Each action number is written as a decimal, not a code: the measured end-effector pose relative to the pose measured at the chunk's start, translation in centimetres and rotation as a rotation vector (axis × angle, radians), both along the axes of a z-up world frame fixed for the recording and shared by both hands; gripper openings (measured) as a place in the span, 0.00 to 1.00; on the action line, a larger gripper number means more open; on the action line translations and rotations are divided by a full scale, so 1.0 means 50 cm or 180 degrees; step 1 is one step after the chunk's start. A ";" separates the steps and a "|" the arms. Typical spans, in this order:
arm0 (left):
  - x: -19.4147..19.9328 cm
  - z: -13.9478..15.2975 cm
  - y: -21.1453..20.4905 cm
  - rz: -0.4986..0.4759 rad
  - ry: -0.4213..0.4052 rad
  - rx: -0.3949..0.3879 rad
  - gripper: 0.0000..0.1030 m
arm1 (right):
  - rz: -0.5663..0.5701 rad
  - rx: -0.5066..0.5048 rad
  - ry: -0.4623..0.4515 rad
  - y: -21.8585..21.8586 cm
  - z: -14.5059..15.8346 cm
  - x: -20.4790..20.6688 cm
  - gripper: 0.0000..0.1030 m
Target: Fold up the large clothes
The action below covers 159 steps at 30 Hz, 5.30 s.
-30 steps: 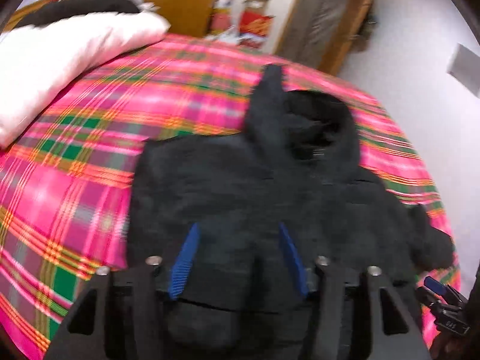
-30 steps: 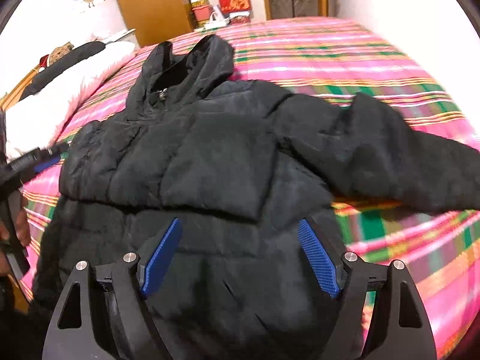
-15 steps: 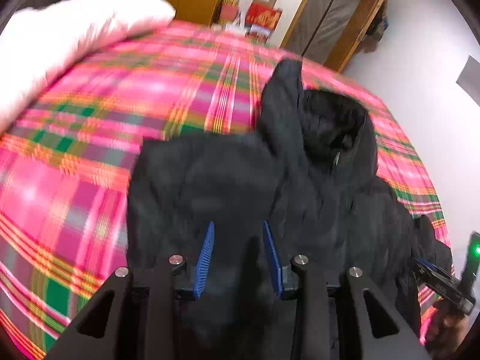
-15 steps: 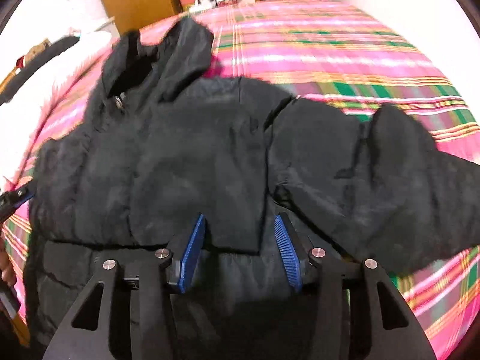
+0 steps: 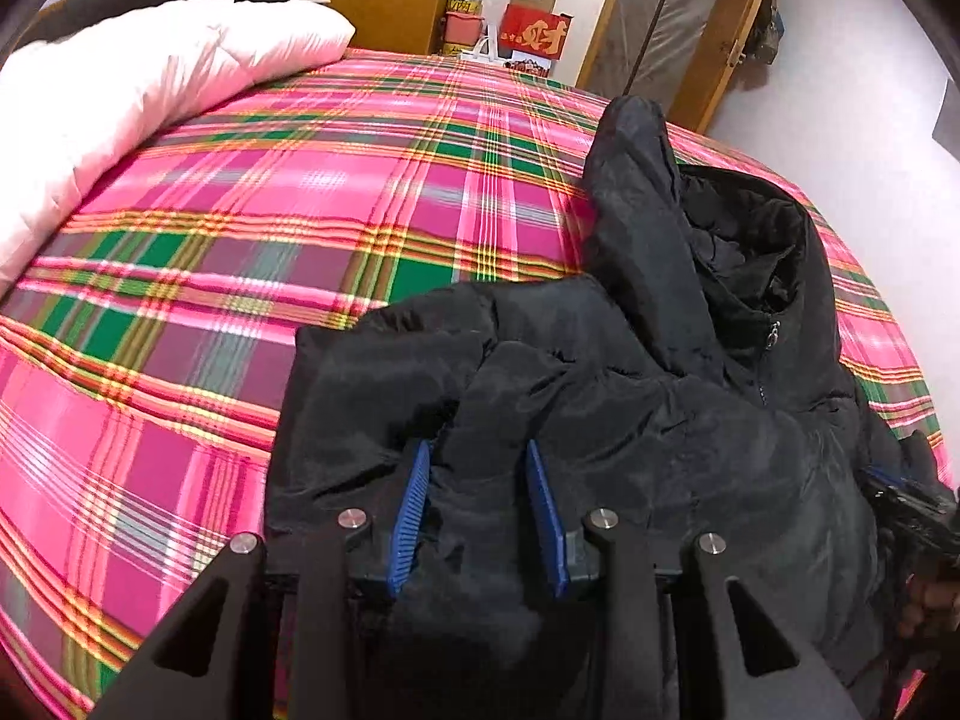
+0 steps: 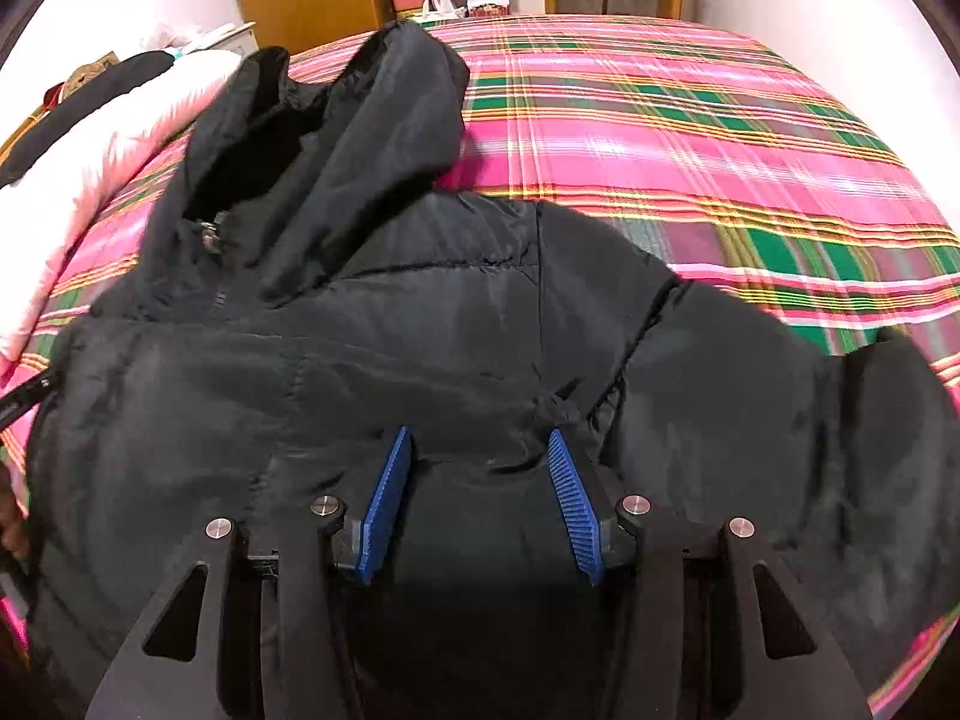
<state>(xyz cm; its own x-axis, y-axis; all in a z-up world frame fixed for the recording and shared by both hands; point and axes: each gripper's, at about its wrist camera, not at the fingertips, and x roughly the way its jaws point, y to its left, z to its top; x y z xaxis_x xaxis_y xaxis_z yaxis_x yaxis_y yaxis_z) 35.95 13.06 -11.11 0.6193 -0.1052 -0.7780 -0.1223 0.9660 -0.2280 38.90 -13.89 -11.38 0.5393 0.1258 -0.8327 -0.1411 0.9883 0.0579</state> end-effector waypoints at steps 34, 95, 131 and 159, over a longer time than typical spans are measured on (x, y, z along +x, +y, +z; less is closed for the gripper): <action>-0.098 0.033 -0.083 -0.0067 0.0183 0.0211 0.34 | 0.0061 0.0040 0.0142 -0.031 0.048 -0.118 0.49; -0.191 0.080 -0.255 -0.0555 -0.0014 0.0444 0.34 | -0.2707 0.1450 -0.0074 -0.764 0.023 -0.292 0.09; -0.199 0.203 -0.022 0.0398 -0.0464 -0.0237 0.34 | 0.0306 0.1138 0.0107 0.150 0.160 -0.153 0.07; -0.085 0.051 -0.173 -0.0455 0.0356 -0.0759 0.57 | -0.0138 0.1119 0.0072 -0.080 0.126 -0.242 0.48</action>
